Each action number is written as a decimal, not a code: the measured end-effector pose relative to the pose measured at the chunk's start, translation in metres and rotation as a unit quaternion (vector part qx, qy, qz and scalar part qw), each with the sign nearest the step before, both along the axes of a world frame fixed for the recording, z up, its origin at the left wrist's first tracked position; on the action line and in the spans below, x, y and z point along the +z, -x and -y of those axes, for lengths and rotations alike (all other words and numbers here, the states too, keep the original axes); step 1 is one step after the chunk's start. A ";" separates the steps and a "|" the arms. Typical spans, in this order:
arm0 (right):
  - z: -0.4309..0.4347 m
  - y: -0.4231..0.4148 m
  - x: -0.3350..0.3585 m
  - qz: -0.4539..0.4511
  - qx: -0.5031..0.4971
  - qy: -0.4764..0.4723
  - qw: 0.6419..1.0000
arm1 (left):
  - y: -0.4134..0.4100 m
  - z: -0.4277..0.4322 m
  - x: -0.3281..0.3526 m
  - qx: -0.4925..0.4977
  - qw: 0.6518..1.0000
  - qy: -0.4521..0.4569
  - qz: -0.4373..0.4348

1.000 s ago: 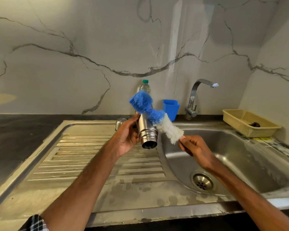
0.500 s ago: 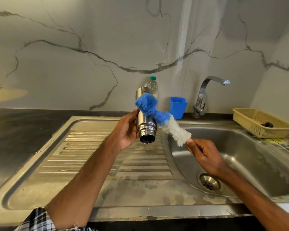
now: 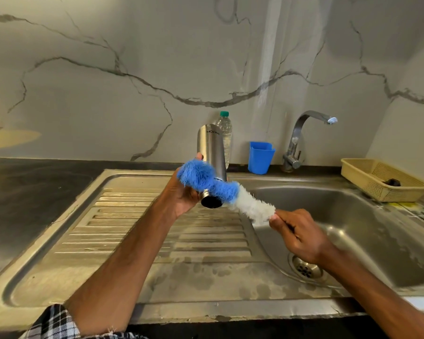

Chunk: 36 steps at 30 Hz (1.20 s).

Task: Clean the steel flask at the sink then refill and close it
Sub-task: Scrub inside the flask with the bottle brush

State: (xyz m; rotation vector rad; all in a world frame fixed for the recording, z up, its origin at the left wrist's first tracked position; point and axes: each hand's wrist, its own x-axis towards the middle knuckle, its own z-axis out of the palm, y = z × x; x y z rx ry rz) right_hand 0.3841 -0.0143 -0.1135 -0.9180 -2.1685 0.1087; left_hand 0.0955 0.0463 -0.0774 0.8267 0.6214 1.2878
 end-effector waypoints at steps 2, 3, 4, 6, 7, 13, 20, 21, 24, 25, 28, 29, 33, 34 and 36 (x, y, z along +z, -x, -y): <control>-0.003 -0.001 0.002 -0.010 -0.025 -0.001 1.000 | 0.002 -0.001 0.001 0.005 1.000 0.004 -0.002; -0.004 -0.002 0.002 -0.024 -0.040 -0.002 0.999 | 0.001 0.000 0.002 -0.001 1.000 0.004 -0.004; -0.004 -0.004 0.002 -0.033 -0.047 -0.005 0.998 | 0.001 -0.001 0.002 0.000 1.000 0.006 -0.004; 0.000 -0.003 0.002 -0.017 -0.026 -0.014 0.999 | 0.002 -0.002 0.002 0.009 1.000 0.010 0.008; 0.003 -0.002 0.002 0.000 -0.010 -0.022 1.000 | 0.002 -0.003 0.000 0.010 1.000 0.016 0.012; 0.004 -0.006 0.007 -0.033 -0.052 -0.011 0.998 | -0.001 -0.001 0.005 -0.002 1.000 0.017 0.015; 0.002 -0.008 0.007 -0.025 -0.058 -0.012 0.998 | -0.002 0.004 0.008 -0.001 1.000 0.022 0.015; 0.002 -0.008 0.007 -0.034 -0.064 -0.012 0.997 | -0.003 0.005 0.008 0.001 1.000 0.024 0.014; 0.004 -0.005 0.003 0.010 -0.018 -0.022 1.000 | -0.004 0.005 0.005 0.008 1.000 0.013 -0.007; 0.004 -0.004 0.003 0.023 -0.011 -0.025 0.999 | -0.003 0.004 0.004 0.007 1.000 0.014 -0.011; 0.001 -0.004 0.007 -0.014 -0.064 -0.010 0.998 | -0.002 0.005 0.004 0.009 1.000 0.013 -0.014; 0.001 -0.004 0.007 -0.029 -0.077 -0.003 0.997 | -0.002 0.005 0.005 0.001 1.000 0.014 -0.014; 0.003 -0.005 0.004 -0.001 -0.028 -0.001 1.000 | -0.007 0.003 -0.002 -0.019 0.999 0.000 -0.029; 0.002 -0.005 0.004 -0.004 -0.037 0.000 0.999 | -0.008 0.004 0.000 -0.016 0.999 0.005 -0.034; -0.001 -0.005 0.007 -0.037 -0.083 0.020 0.996 | -0.010 0.008 0.005 -0.009 0.999 0.006 -0.041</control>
